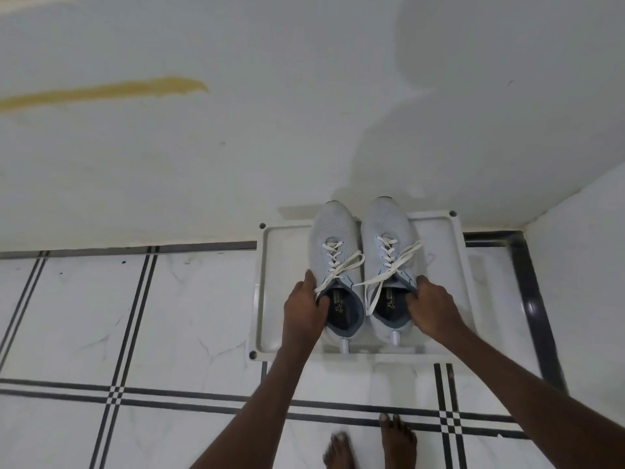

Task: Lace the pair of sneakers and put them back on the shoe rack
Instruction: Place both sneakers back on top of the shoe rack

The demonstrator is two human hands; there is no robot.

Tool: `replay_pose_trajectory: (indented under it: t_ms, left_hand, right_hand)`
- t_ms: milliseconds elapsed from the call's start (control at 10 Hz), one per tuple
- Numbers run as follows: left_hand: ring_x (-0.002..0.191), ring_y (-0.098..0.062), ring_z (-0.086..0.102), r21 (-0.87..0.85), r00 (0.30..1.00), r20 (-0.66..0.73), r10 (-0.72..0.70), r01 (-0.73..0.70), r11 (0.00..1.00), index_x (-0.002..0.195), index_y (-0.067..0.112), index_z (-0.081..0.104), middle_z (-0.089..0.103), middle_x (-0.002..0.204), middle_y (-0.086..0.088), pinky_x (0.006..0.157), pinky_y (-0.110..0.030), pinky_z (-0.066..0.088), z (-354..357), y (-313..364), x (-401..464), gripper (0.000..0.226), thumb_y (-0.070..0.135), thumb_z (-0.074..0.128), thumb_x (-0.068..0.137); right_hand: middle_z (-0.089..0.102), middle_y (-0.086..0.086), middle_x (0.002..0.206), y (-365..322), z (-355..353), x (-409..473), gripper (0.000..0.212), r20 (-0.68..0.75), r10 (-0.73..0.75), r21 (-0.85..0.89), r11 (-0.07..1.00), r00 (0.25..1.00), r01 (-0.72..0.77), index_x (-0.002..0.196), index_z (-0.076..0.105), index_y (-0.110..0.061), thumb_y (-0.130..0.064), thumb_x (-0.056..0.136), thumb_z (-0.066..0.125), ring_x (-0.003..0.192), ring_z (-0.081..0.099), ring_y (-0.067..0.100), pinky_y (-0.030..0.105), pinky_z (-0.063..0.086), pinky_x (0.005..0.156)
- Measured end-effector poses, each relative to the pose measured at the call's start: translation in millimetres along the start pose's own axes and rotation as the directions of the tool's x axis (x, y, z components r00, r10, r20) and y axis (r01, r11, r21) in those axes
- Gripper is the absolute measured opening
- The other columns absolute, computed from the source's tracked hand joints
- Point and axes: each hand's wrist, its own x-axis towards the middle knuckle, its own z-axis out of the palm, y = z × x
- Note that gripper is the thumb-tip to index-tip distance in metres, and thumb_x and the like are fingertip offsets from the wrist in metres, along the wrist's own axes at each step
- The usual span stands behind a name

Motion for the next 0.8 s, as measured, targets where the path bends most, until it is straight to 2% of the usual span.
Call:
replay_pose_trajectory:
  t_ms: [100, 300, 500, 600, 700, 800]
  left_hand:
    - [0.088, -0.032, 0.058, 0.009, 0.999, 0.031, -0.011, 0.011, 1.0, 0.135, 0.005, 0.043, 0.063, 0.1, -0.015, 0.07, -0.034, 0.044, 16, -10, 8, 0.049, 0.016, 0.052, 0.088]
    - [0.095, -0.034, 0.059, 0.026, 0.995, 0.089, -0.041, 0.039, 0.999, 0.145, 0.004, 0.036, 0.062, 0.108, -0.018, 0.077, -0.037, 0.046, 28, -22, 3, 0.06, 0.017, 0.055, 0.09]
    - [0.091, -0.032, 0.061, 0.022, 0.992, 0.113, -0.055, 0.053, 0.998, 0.145, 0.005, 0.035, 0.062, 0.105, -0.016, 0.075, -0.038, 0.049, 26, -18, 0, 0.059, 0.021, 0.055, 0.091]
    - [0.09, -0.031, 0.061, 0.037, 0.989, 0.131, -0.065, 0.061, 0.997, 0.144, 0.006, 0.036, 0.062, 0.105, -0.016, 0.075, -0.037, 0.049, 22, -15, -1, 0.058, 0.021, 0.054, 0.091]
    - [0.092, -0.033, 0.061, 0.056, 0.988, 0.143, -0.059, 0.051, 0.997, 0.139, 0.007, 0.04, 0.062, 0.105, -0.015, 0.075, -0.04, 0.053, 20, -16, -4, 0.054, 0.024, 0.053, 0.09]
    - [0.101, -0.033, 0.06, 0.088, 0.996, 0.086, -0.034, 0.026, 0.996, 0.135, 0.009, 0.045, 0.062, 0.112, -0.014, 0.082, -0.044, 0.054, 7, -1, -5, 0.054, 0.031, 0.056, 0.087]
  right_hand:
    - [0.064, 0.027, 0.093, 6, 12, 14, 0.012, 0.026, 0.01, -0.003, 1.0, 1.0, -0.01, 0.086, 0.042, -0.005, -0.013, 0.092, 0.047, 0.081, 0.058, 0.041, 0.034, 0.034, 0.065]
    - [0.062, 0.021, 0.091, 18, 26, 16, 0.012, 0.056, -0.019, -0.041, 0.999, 0.998, 0.021, 0.088, 0.04, -0.008, -0.011, 0.092, 0.051, 0.082, 0.058, 0.039, 0.032, 0.033, 0.066]
    - [0.051, 0.009, 0.079, 25, 33, 4, 0.011, 0.043, -0.039, -0.011, 0.999, 0.998, 0.039, 0.09, 0.044, -0.007, -0.014, 0.093, 0.052, 0.074, 0.056, 0.033, 0.031, 0.034, 0.064]
    - [0.051, 0.01, 0.08, 24, 36, 0, 0.013, 0.018, -0.026, -0.001, 1.0, 0.999, 0.026, 0.094, 0.048, -0.003, -0.015, 0.094, 0.051, 0.071, 0.048, 0.029, 0.03, 0.031, 0.065]
    - [0.061, 0.018, 0.087, 26, 38, -2, 0.016, 0.024, -0.001, 0.012, 1.0, 1.0, 0.001, 0.091, 0.045, -0.005, -0.019, 0.094, 0.052, 0.08, 0.059, 0.038, 0.031, 0.033, 0.066]
    - [0.062, 0.019, 0.091, 20, 33, -4, 0.023, -0.024, 0.001, 0.046, 0.999, 1.0, 0.0, 0.097, 0.049, -0.002, -0.023, 0.09, 0.055, 0.084, 0.061, 0.038, 0.033, 0.038, 0.067]
